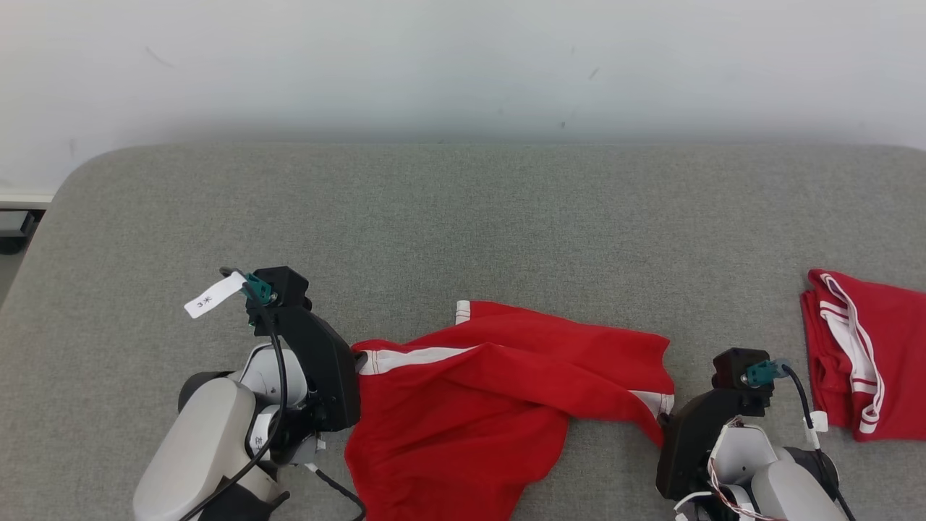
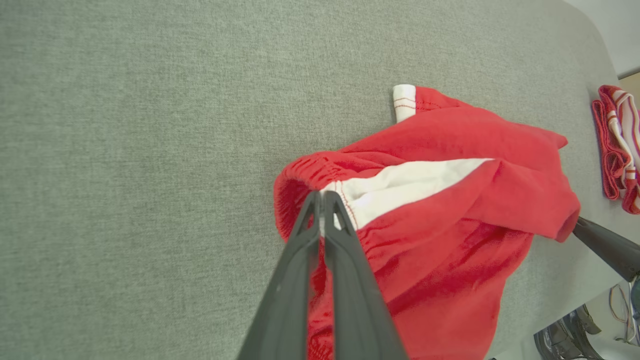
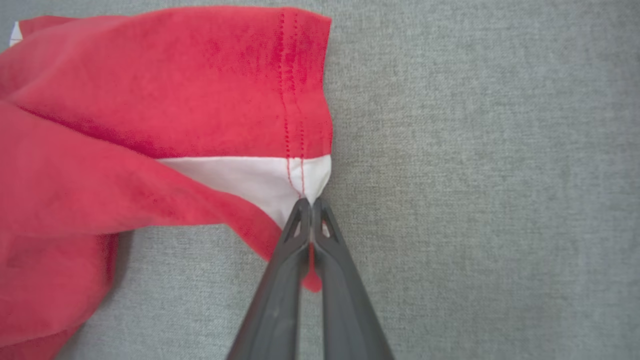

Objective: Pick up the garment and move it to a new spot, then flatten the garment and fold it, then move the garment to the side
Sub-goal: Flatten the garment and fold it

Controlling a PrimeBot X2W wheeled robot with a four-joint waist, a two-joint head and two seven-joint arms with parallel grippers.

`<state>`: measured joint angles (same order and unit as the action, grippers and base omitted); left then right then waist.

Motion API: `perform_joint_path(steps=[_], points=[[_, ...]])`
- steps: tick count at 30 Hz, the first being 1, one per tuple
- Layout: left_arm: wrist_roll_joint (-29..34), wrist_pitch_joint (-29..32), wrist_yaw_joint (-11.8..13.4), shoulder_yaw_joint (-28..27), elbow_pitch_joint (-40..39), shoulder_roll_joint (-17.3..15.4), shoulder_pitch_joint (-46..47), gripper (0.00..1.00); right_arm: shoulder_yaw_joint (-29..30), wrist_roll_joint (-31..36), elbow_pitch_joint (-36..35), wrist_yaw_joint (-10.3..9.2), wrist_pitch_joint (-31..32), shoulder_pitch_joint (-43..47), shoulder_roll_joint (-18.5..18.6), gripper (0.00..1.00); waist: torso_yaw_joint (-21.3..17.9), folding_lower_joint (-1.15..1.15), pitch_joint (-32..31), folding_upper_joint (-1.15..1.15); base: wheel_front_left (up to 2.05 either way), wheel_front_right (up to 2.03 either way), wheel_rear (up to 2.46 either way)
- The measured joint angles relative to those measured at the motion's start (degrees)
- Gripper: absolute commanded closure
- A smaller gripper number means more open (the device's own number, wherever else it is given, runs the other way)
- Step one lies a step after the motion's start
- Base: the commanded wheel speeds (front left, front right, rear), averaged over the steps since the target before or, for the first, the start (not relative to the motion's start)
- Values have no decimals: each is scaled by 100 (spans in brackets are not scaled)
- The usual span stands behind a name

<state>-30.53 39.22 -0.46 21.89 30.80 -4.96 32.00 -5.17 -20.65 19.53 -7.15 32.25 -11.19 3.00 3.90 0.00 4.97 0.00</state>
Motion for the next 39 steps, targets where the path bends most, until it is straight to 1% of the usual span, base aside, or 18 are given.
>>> perform_joint_path(steps=[3, 10, 15, 18, 19, 21, 22, 23, 26, 27, 28, 31, 32, 33, 35, 36, 37, 39], points=[[-18, -97, -7, -31, -2, 29, 0, 100, 66, -115, -100, 0, -135, -8, 0, 100, -1, 0, -11, 0, 0, 0, 0], [-83, -555, 3, -276, -125, 79, 136, 100, 143, -769, -622, 18, -526, -165, 0, 100, 3, 0, -142, 0, 0, 0, 0], [-287, -915, -15, -427, -423, 138, 153, 100, 176, -1224, -1091, 213, -787, -169, -1, 100, -15, 0, -276, 0, 0, 0, 0], [-390, -1110, -116, -463, -782, 159, 148, 100, 243, -1633, -1494, 366, -901, -94, -1, 100, -26, 0, -369, 0, 0, 0, 0], [-443, -1206, -171, -465, -1111, 172, 124, 100, 288, -1900, -1824, 498, -927, 12, -1, 100, -35, 0, -435, 0, 0, 0, 0], [-676, -1441, -313, -452, -2172, 216, -13, 100, 392, -2337, -2741, 816, -931, 302, -3, 100, -56, -1, -554, 0, 0, 0, 0], [-757, -1540, -336, -413, -3030, 234, -79, 100, 508, -2813, -3450, 927, -932, 378, -5, 100, -72, -1, -629, 0, 0, 0, 0], [-808, -1570, -366, -411, -3332, 237, -123, 100, 538, -2916, -3668, 942, -932, 377, -7, 100, -78, -1, -649, 0, 0, 0, 0], [-1101, -1582, -367, -397, -4087, 247, -204, 100, 668, -3143, -4118, 937, -916, 360, -12, 100, -109, -2, -669, -1, 0, 0, 0], [-1160, -1547, -365, -369, -4241, 254, -224, 100, 733, -3150, -4150, 888, -902, 346, -13, 100, -113, -2, -659, -2, 0, 0, 0], [-1180, -1506, -352, -341, -4290, 257, -236, 100, 786, -3096, -4116, 806, -871, 322, -13, 100, -115, -2, -642, -1, 0, 0, 0], [-1057, -1426, -60, -366, -3957, 264, -240, 100, 826, -2965, -3477, 571, -721, 57, -8, 100, -124, -1, -557, -1, 0, 0, 0], [-992, -1369, 107, -493, -3505, 258, -240, 100, 761, -2842, -2870, 428, -628, -283, -4, 100, -136, -1, -470, -1, 0, 0, 0], [-867, -1422, 304, -698, -2841, 268, -164, 100, 646, -2615, -2103, 280, -614, -851, -2, 100, -155, -1, -366, -1, 0, 0, 0], [-744, -1657, 455, -969, -2131, 270, 207, 100, 701, -2420, -1439, 202, -791, -1706, -15, 100, -187, 1, -257, 0, 0, 0, 0], [-722, -1960, 527, -1165, -1820, 275, 826, 100, 1021, -2557, -1283, 180, -1182, -2643, -29, 100, -235, 3, -161, 1, 0, 0, 0], [-767, -2361, 491, -1284, -2059, 300, 1514, 100, 1390, -2778, -1613, 186, -1629, -3427, -24, 100, -287, 2, -85, 1, 0, 0, 0], [-942, -2663, 394, -1296, -2350, 344, 2153, 100, 1624, -2900, -1906, 219, -1919, -3865, 35, 100, -320, 0, -18, -1, 0, 0, 0]])
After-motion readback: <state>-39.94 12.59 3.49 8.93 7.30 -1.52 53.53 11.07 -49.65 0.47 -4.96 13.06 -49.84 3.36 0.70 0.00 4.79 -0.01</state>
